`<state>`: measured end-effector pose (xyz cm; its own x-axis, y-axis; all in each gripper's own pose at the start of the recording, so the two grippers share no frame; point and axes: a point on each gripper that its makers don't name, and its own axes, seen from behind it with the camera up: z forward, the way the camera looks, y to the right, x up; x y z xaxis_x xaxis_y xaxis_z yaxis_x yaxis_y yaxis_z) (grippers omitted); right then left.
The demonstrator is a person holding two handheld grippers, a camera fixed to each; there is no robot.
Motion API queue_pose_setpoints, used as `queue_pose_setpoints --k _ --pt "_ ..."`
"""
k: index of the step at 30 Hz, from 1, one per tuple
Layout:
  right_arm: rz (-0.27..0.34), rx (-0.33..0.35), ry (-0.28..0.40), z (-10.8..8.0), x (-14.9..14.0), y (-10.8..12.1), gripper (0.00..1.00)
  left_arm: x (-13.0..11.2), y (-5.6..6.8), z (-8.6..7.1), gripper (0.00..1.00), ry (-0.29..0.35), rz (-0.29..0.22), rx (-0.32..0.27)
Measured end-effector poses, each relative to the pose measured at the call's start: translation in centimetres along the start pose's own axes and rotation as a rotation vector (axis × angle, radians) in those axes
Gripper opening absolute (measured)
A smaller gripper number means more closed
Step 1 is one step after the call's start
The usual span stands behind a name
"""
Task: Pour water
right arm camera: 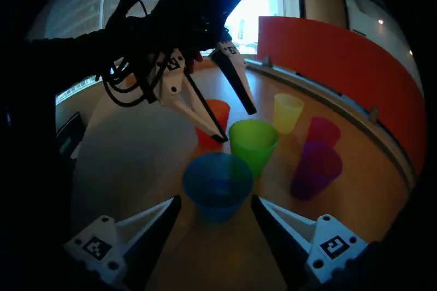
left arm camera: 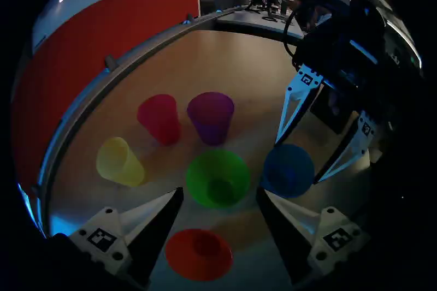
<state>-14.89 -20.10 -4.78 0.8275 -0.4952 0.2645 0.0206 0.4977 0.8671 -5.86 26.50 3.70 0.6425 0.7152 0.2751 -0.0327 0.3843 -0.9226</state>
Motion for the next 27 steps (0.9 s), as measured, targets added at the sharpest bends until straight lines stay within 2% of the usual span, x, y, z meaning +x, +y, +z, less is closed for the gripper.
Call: queue_pose_setpoints --k 12,20,27 --pt "0.004 -0.006 0.004 -0.2 -0.2 0.3 0.99 0.2 0.3 1.3 0.99 -0.002 -0.015 -0.003" --pt "0.004 -0.013 0.002 -0.5 -0.3 0.4 0.99 0.3 0.0 1.9 0.99 0.004 -0.028 0.01" --pt "0.008 -0.015 0.003 -0.5 -0.2 0.5 0.99 0.5 -0.6 2.3 0.99 0.018 -0.02 0.037"
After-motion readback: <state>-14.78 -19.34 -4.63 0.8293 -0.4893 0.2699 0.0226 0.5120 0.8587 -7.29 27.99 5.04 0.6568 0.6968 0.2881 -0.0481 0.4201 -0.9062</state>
